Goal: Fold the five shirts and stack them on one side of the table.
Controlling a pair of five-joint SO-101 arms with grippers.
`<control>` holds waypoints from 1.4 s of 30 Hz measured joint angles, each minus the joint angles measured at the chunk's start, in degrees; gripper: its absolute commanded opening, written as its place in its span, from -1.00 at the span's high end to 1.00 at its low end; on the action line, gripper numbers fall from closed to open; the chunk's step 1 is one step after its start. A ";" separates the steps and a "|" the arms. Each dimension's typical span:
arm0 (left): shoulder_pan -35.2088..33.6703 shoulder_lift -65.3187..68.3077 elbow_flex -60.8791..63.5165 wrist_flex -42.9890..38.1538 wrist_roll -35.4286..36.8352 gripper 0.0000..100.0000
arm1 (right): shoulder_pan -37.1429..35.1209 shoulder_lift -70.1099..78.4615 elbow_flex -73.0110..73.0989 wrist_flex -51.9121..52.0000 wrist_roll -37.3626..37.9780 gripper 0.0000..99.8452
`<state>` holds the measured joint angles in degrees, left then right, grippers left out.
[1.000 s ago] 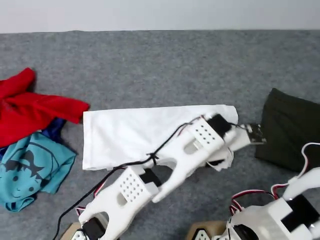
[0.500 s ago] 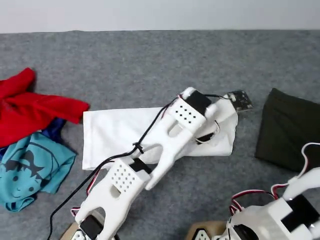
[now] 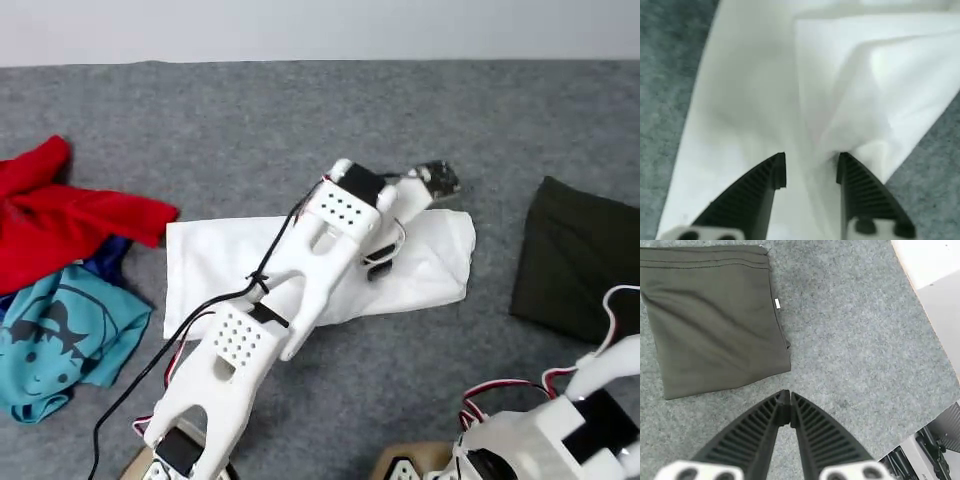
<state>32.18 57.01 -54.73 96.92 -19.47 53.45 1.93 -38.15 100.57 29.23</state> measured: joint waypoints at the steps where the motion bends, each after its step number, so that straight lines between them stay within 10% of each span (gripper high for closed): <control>1: 0.00 0.53 0.00 0.00 0.00 0.65 | 0.00 0.00 0.00 0.00 0.00 0.98; 19: 0.00 0.53 -13.98 2.02 0.70 0.73 | 1.58 0.00 0.00 0.00 1.85 0.98; 42: 0.26 -26.99 38.24 -6.15 0.88 0.74 | 2.37 0.00 0.00 0.09 2.64 0.98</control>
<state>32.44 30.02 -16.48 90.77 -18.59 55.82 1.93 -38.15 100.66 31.87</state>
